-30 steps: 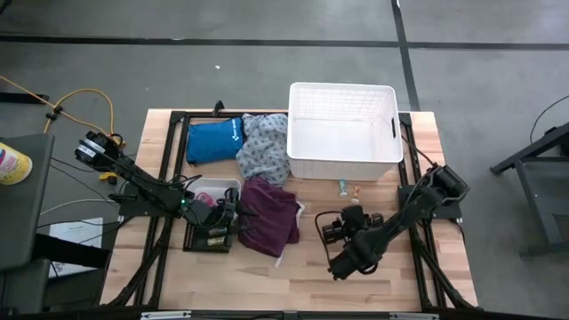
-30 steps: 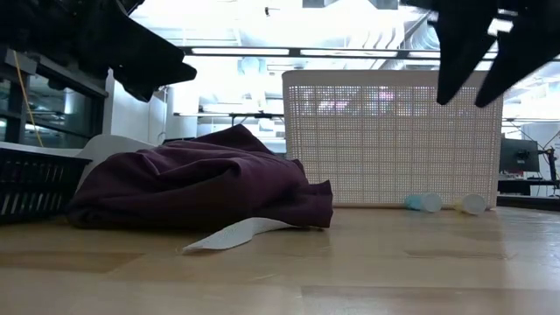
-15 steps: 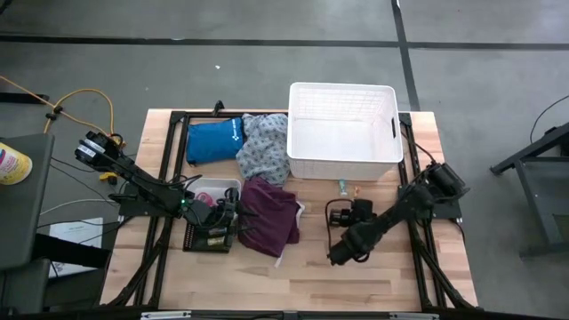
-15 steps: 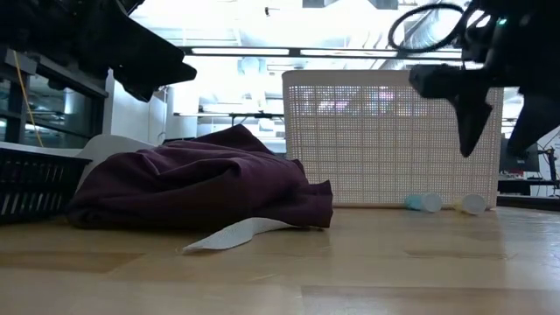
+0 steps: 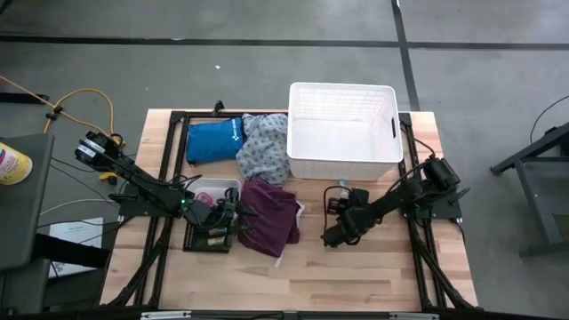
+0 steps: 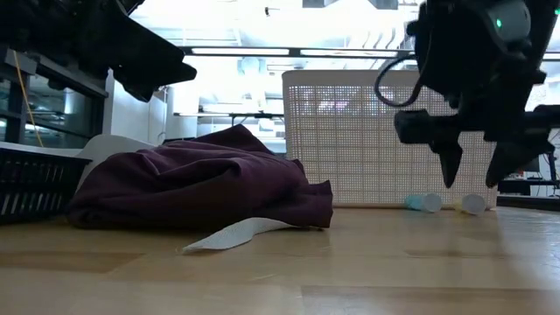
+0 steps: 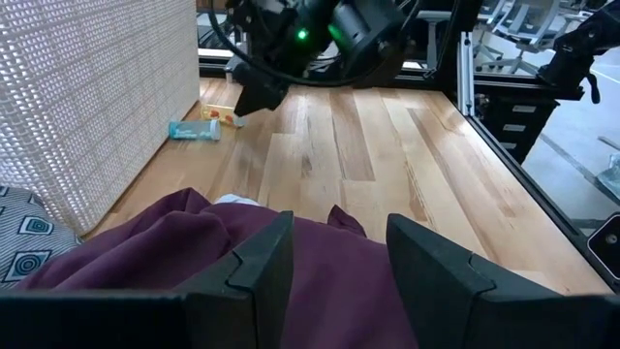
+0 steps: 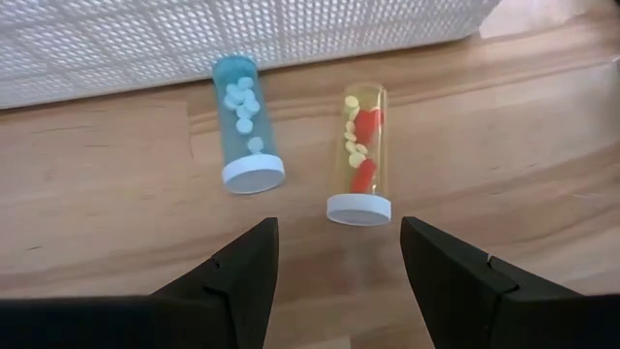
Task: Pick & place medical supplies in basket/bin
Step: Put the yellow pill bottle into the black bin
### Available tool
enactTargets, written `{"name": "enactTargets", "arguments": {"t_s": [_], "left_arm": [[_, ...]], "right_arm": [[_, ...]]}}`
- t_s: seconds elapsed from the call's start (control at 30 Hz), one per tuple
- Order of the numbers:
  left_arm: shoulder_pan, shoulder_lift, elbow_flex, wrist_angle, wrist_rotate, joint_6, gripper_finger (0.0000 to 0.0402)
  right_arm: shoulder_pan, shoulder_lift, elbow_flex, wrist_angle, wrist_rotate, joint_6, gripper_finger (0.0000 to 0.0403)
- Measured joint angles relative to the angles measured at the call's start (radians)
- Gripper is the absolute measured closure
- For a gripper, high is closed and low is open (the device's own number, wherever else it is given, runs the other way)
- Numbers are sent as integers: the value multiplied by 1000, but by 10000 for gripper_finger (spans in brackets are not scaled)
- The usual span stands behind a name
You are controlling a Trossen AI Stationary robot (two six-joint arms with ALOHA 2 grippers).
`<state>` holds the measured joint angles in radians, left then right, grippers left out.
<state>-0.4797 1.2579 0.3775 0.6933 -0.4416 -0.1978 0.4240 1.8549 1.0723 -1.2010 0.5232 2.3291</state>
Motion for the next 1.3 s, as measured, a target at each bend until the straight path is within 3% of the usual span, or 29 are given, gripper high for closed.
{"name": "enactTargets", "arguments": {"t_s": [1.3], "left_arm": [[0, 0, 0, 0, 0, 0, 243]], "right_arm": [[-79, 0, -109, 131, -12, -30, 197]]}}
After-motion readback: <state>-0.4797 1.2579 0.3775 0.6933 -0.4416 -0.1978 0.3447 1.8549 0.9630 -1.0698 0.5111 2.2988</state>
